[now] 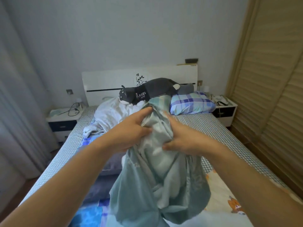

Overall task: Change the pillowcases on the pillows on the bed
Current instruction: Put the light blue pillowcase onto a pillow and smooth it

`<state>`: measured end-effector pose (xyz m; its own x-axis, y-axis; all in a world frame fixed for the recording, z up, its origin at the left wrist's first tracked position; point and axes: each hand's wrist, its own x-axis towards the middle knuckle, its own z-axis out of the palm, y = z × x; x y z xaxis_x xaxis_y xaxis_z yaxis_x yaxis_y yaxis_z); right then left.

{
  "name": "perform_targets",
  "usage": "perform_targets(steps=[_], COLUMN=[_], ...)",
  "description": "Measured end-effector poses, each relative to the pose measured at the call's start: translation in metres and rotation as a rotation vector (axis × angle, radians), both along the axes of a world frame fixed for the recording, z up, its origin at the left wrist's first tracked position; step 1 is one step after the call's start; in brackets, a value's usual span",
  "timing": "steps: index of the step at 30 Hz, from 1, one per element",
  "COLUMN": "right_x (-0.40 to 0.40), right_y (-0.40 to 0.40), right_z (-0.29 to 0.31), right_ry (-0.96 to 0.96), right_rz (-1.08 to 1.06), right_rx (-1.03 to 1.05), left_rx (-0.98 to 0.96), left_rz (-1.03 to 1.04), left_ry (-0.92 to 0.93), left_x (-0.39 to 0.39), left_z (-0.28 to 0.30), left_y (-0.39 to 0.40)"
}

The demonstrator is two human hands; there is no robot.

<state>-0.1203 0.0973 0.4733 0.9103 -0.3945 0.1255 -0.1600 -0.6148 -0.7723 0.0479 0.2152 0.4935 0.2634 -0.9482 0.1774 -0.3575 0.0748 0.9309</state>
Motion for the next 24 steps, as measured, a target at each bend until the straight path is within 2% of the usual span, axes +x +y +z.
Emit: perform_targets(steps=[1,3,5,7,9,12,15,16,18,20,22,24], right_x=[0.0,-0.01,-0.02,-0.023,-0.018,-0.015,-0.014,-0.013,-0.014,-0.019,-0.023,-0.022], right_y=[-0.005,-0.013,-0.015,-0.002,0.011,0.014,0.009,0.005,-0.005,-0.016,-0.021,-0.017], right_z=[0.0,0.009,0.015,0.016,0.01,0.001,-0.003,-0.002,0.004,0.015,0.02,0.022], right_ry=[-0.022,-0.136,-0.284,-0.333,-0.227,-0.032,0.032,0.028,-0.009,-0.027,-0.064,-0.187], right_rz=[-0.047,-0.145,-0.108,0.006,0.059,0.058,0.056,0.039,-0.003,-0.08,-0.151,-0.163], right_rx=[-0.016,0.079,0.268,0.404,0.36,0.176,-0.133,-0.244,-0.38,-0.381,-0.222,0.055], left_rx=[-0.012,-0.015,0.051,0.106,0.103,0.077,0.086,0.12,0.221,0.281,0.252,0.172], left_rz=[0.002,0.018,-0.005,-0.059,-0.038,-0.003,-0.186,-0.25,-0.367,-0.382,-0.323,-0.269], left_ry=[-0.149,-0.448,-0.541,-0.51,-0.43,-0.14,0.081,0.045,-0.156,-0.374,-0.461,-0.403], left_x=[0.003,0.009,0.013,0.013,0.012,0.01,-0.002,-0.005,0.001,0.009,0.015,0.016], left_z=[-0.001,-0.003,-0.006,-0.008,-0.01,-0.008,-0.005,-0.003,-0.002,-0.003,-0.004,-0.004], left_y=[0.002,0.006,0.008,0.008,0.006,0.005,0.013,0.015,0.018,0.018,0.013,0.01])
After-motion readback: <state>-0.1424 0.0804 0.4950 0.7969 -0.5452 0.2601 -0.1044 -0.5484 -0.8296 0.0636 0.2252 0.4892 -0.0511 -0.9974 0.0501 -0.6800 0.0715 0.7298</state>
